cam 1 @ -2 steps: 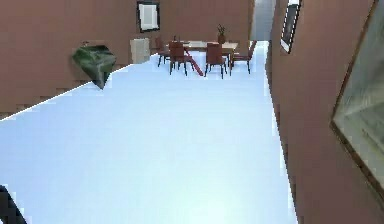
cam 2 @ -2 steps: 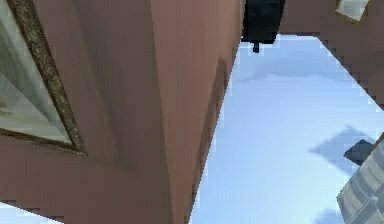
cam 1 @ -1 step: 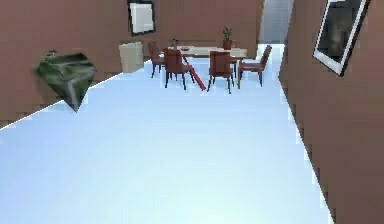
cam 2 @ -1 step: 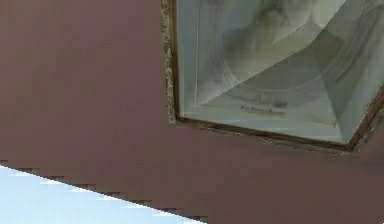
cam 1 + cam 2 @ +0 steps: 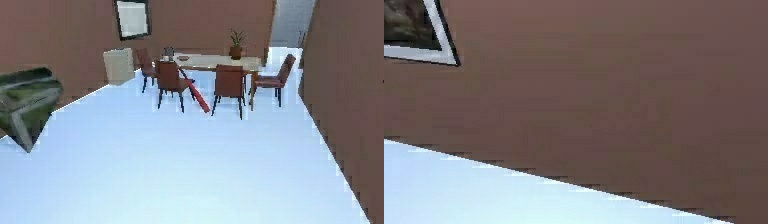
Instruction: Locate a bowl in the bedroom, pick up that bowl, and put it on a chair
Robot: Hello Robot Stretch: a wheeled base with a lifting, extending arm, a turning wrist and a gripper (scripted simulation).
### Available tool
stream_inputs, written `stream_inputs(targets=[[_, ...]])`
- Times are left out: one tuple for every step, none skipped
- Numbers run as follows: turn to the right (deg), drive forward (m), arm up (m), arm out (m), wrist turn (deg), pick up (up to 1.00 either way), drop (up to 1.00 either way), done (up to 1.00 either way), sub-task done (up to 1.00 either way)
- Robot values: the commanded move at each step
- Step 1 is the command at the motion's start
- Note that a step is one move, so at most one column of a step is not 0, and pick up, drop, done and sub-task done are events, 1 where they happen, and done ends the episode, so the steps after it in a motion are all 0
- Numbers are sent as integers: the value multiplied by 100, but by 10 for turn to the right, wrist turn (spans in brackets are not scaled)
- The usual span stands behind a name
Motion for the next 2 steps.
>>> stream_inputs(targets=[[0, 100, 0, 0, 0, 0, 0, 0, 0], [0, 100, 0, 0, 0, 0, 0, 0, 0]])
